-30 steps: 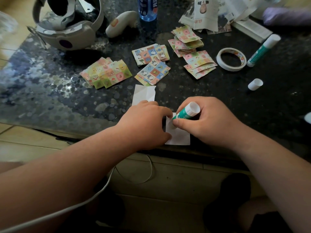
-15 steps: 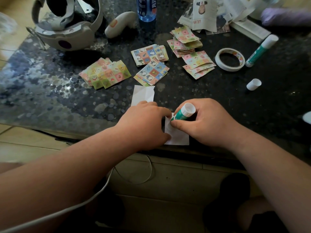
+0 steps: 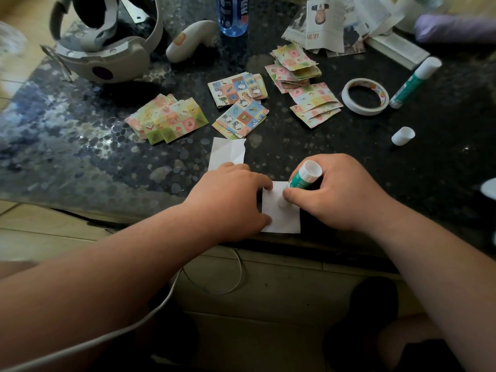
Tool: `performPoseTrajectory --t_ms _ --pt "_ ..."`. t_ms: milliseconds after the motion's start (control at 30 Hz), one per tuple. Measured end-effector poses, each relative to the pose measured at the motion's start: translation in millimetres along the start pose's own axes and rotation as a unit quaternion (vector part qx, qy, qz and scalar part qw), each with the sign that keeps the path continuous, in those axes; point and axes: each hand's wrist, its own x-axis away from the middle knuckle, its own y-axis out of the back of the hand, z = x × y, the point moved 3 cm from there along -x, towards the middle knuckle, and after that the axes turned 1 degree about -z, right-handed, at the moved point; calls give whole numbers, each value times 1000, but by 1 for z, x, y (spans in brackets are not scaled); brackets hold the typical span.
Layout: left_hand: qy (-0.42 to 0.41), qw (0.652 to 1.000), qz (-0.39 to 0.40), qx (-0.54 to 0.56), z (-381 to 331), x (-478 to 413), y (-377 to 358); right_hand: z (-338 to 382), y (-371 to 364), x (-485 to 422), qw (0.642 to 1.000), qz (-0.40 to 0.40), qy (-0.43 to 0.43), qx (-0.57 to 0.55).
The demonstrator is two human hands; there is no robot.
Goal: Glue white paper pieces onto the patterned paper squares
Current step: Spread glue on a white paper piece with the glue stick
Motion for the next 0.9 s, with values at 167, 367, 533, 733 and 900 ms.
performPoseTrajectory --t_ms 167,367,533,733,900 --pt "1 1000 1 -2 0 -1 0 5 -2 3 999 33 6 -12" --pt "2 1000 3 -5 0 0 1 0 4 1 1000 0 -15 0" --pt "3 1000 4 -4 -1 -1 2 2 2 3 1000 26 -14 4" --pt "4 1000 1 -3 -1 0 0 0 8 2 999 16 -22 21" --pt "6 1000 4 -2 -1 -1 0 0 8 3 999 37 -18 18"
